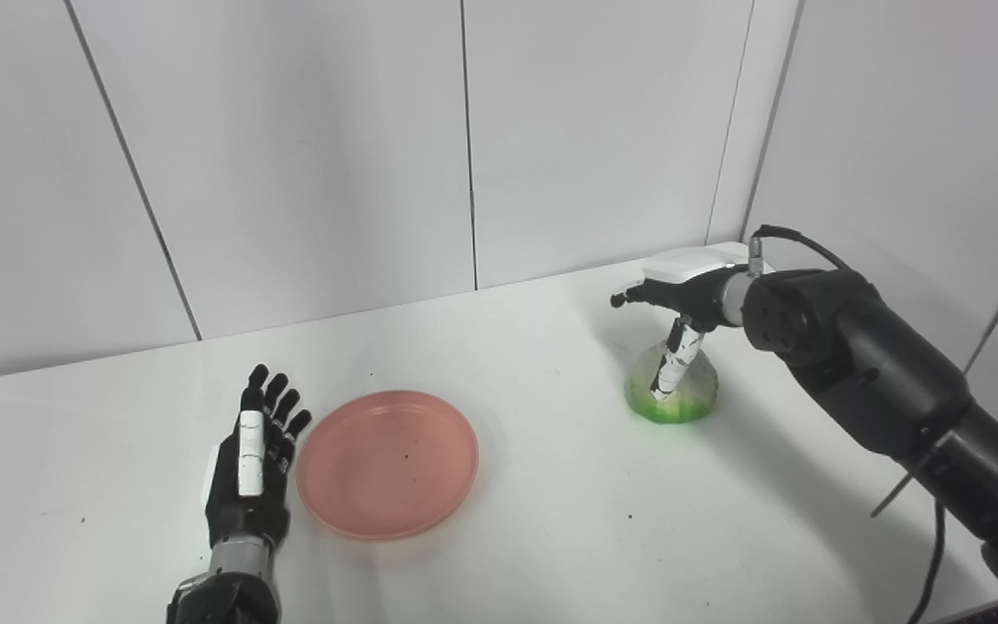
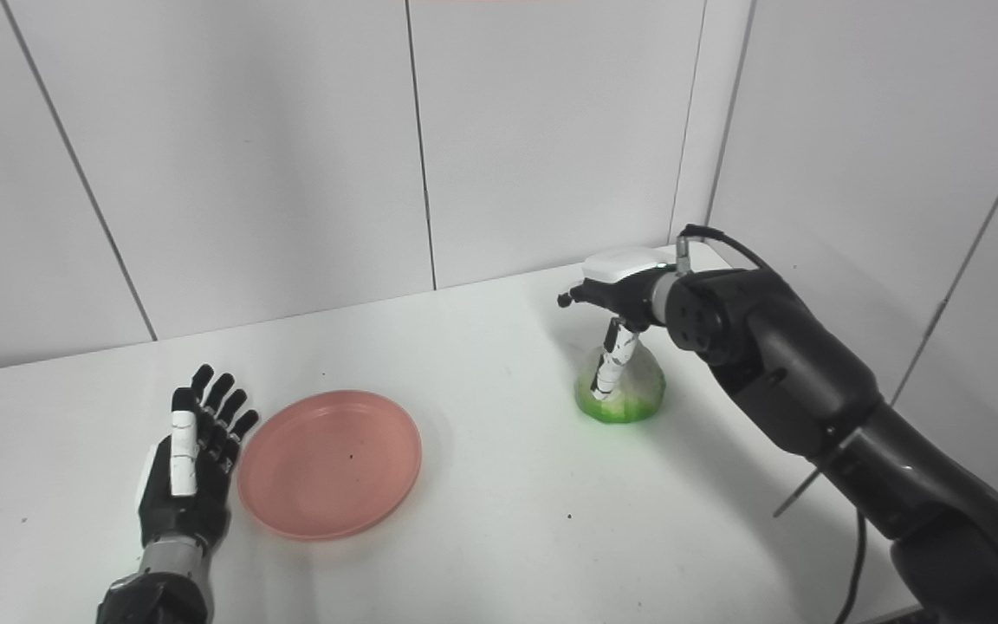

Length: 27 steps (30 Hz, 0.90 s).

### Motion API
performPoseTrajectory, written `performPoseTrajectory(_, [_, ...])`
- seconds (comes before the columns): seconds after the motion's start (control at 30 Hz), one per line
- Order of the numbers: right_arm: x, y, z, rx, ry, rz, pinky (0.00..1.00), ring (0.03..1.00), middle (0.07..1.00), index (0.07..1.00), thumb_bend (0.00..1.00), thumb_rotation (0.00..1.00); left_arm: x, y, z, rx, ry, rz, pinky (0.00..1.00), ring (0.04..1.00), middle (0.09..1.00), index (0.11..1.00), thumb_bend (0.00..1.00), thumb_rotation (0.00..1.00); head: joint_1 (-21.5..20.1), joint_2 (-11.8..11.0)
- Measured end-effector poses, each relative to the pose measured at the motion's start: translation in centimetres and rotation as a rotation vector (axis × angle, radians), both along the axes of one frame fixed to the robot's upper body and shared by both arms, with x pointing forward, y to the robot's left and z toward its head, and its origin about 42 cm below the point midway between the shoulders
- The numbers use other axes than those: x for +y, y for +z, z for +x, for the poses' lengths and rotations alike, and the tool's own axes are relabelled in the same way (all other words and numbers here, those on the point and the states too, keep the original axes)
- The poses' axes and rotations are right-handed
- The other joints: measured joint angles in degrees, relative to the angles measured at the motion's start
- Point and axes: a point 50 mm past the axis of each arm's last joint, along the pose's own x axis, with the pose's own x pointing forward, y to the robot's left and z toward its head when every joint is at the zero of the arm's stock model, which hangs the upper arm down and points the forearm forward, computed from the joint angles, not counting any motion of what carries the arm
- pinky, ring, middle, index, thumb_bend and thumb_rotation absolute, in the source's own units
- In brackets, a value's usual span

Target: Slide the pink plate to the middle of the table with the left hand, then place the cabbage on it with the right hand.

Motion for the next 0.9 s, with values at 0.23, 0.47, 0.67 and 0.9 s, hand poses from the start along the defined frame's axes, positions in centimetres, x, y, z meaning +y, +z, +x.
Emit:
performPoseTrajectory(0.23, [-0.4,0.2,1.0,0.111,-0.036,0.016,0.71,0.864,0.949,0.9,1.0,0.23,0.0,0.0,0.0,-0.001,0.002,-0.001,0.9,0.949,0.953,0.952,0.93,0.82,0.1,0.0])
performPoseTrajectory(0.47, [-0.5,0.0,1.4,0.172,-0.045,0.012,0.69,0.873,0.959,0.904,1.0,0.23,0.0,0.0,0.0,0.006,0.0,-0.005,0.91,0.951,0.954,0.949,0.93,0.82,0.1,0.3])
performPoseTrajectory(0.67, [-0.5,-0.1,1.5,0.195,-0.048,0.005,0.69,0.889,0.973,0.894,1.0,0.22,0.1,0.0,-0.1,0.006,0.0,-0.003,0.89,0.951,0.957,0.96,0.92,0.83,0.0,0.3])
performPoseTrajectory(0.9, [-0.7,-0.1,1.6,0.203,-0.062,-0.014,0.72,0.91,0.983,0.899,1.0,0.22,0.1,0.0,-0.1,0.006,-0.002,-0.003,0.91,0.955,0.964,0.959,0.92,0.83,0.0,0.4])
